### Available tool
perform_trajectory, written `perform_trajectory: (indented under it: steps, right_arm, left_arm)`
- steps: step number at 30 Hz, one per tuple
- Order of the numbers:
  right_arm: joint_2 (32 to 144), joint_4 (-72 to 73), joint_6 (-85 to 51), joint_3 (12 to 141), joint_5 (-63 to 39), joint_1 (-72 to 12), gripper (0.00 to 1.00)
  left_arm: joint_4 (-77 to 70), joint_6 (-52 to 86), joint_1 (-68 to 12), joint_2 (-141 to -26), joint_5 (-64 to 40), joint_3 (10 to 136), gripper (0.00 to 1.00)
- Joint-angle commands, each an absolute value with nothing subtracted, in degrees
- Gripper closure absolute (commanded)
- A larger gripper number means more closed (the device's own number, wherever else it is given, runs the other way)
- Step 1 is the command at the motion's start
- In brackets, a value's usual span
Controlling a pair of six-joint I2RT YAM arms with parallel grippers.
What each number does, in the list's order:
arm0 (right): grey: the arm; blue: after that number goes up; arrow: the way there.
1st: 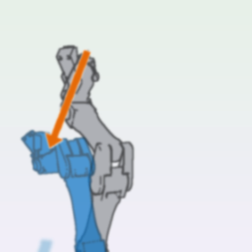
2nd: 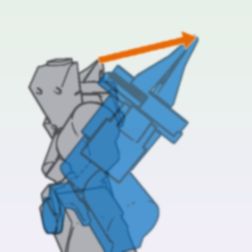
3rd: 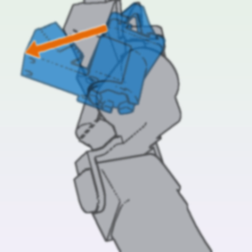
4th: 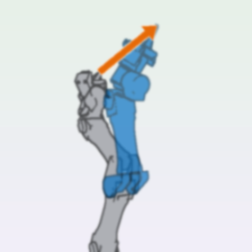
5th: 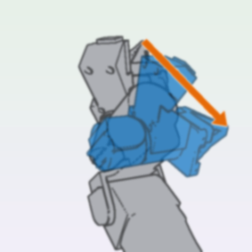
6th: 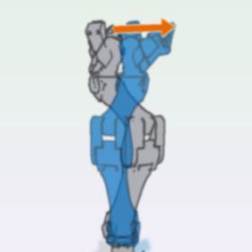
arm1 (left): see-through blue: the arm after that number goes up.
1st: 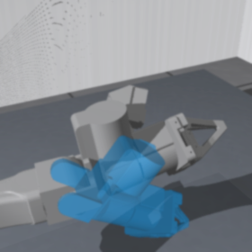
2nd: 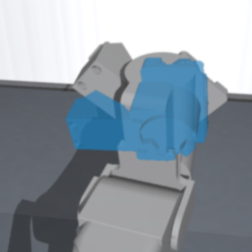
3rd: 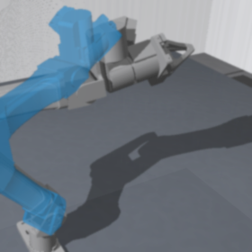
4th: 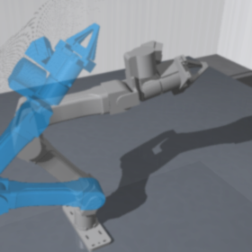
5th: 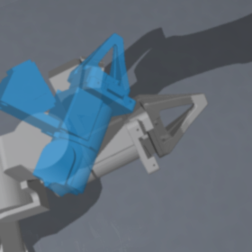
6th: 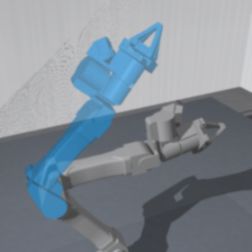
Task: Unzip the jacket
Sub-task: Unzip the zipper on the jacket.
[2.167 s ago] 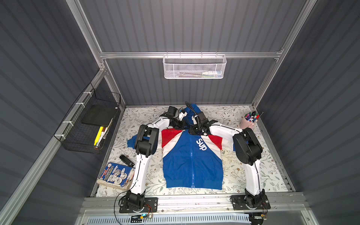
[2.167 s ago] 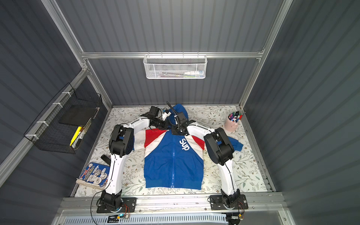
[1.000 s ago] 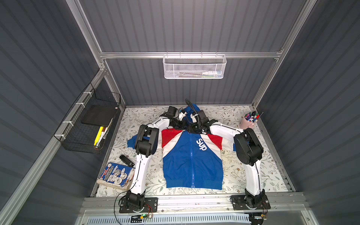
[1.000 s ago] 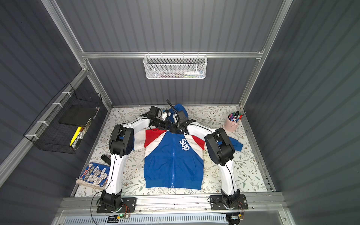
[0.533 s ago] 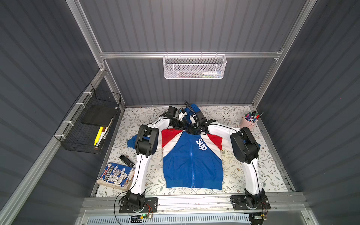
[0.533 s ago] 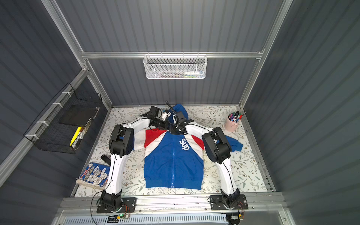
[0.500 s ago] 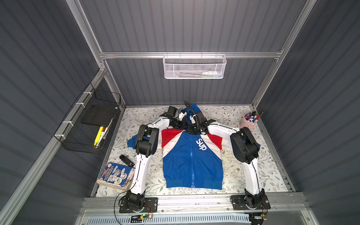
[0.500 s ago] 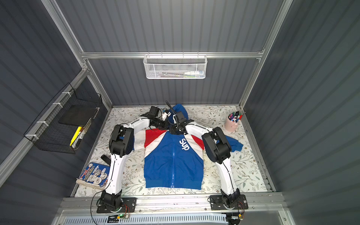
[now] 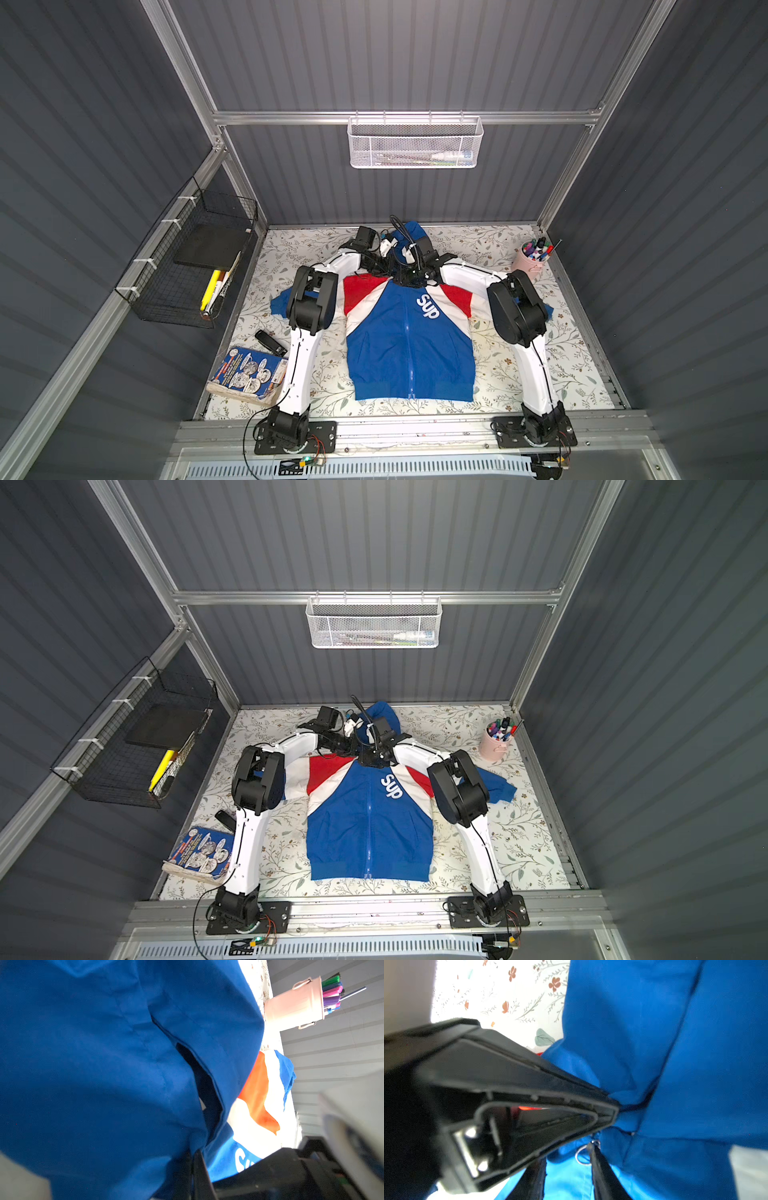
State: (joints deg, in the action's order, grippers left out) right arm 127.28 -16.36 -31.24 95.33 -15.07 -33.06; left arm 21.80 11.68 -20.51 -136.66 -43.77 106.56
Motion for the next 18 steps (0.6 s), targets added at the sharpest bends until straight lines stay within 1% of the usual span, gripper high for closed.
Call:
perform_trajectory:
  steps: [1,12,18]
  right_arm:
    - [128.97,-18.46,-30.74,96.65,-14.91,-33.31,0.63]
    - [129.11,-19.64,-31.32,97.20,-10.32,-33.35,0.75]
    - [128.94,-19.34,-31.64,97.95,-9.85,-33.30,0.84]
  left_arm:
    - [22.06,12.13,-20.30,-137.68,-46.05,108.11,1.00]
    - [21.91,12.22,-20.30,-137.81,-46.25,108.15,1.00]
    - [22.06,12.05,-20.30,-137.81,-45.98,108.11,1.00]
